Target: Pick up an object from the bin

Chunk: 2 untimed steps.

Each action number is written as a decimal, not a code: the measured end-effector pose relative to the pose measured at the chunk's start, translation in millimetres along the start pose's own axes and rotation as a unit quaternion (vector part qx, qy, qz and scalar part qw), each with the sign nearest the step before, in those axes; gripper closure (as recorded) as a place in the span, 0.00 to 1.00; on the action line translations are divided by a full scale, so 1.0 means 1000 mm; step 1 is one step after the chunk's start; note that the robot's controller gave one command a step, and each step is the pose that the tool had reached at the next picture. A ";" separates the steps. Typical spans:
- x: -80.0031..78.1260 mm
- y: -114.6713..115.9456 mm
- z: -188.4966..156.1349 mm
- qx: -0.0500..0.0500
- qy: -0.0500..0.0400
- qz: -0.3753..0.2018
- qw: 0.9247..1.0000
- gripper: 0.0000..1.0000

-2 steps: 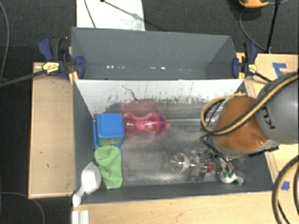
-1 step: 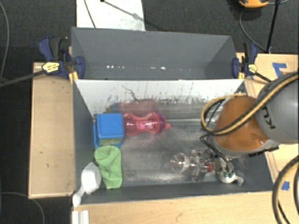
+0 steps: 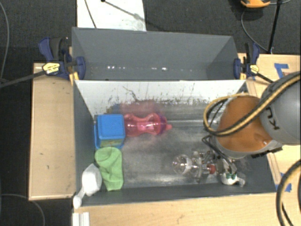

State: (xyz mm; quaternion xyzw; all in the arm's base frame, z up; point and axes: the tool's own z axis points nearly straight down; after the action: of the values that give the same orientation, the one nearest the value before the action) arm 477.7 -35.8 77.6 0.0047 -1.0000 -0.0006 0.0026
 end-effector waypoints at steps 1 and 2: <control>0.001 0.000 -0.023 0.000 0.002 0.000 1.000 1.00; -0.001 0.000 -0.043 0.000 -0.002 0.000 1.000 1.00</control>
Offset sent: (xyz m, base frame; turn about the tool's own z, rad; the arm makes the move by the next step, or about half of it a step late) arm 0.0001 0.0001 0.0086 0.0000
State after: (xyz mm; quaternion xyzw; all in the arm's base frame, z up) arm 478.7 -35.9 121.0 0.0047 -1.0000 -0.0002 0.0004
